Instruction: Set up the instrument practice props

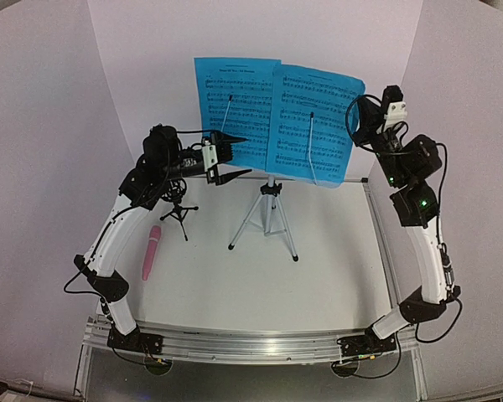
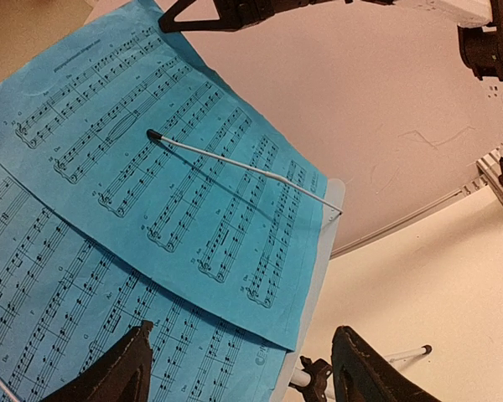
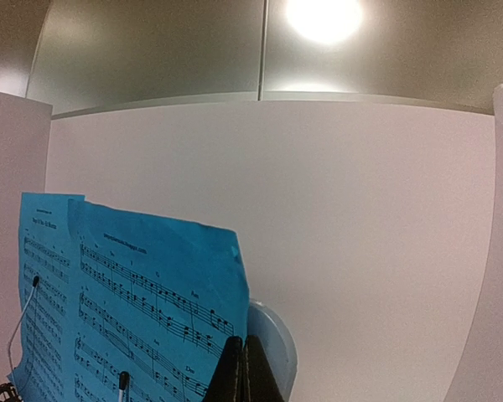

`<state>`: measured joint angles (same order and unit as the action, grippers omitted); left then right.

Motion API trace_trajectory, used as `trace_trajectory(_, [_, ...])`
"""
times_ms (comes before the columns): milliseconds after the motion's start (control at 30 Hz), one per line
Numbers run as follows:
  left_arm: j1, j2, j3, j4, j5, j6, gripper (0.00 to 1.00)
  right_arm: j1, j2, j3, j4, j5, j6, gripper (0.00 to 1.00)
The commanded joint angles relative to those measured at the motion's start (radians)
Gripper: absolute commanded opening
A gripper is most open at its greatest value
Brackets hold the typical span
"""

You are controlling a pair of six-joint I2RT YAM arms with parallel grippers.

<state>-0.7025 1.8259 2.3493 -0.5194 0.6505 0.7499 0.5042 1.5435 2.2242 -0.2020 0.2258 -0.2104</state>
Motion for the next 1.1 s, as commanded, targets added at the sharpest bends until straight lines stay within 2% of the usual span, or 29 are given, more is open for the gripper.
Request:
trace_trajectory(0, [-0.005, -0.048, -0.002, 0.006, -0.008, 0.015, 0.73, -0.005, -0.035, -0.002, 0.040, 0.018, -0.020, 0.00])
trace_trajectory(767, [-0.005, -0.044, 0.004, 0.010, -0.013, 0.028, 0.73, -0.005, -0.027, -0.028, 0.044, 0.014, -0.008, 0.00])
trace_trajectory(1000, [-0.004, -0.042, 0.012, 0.007, -0.013, 0.026, 0.74, -0.005, -0.040, -0.039, 0.044, 0.022, -0.007, 0.17])
trace_trajectory(1067, [-0.005, -0.043, 0.013, 0.002, -0.014, 0.028, 0.74, -0.005, -0.040, -0.037, 0.044, 0.021, -0.010, 0.18])
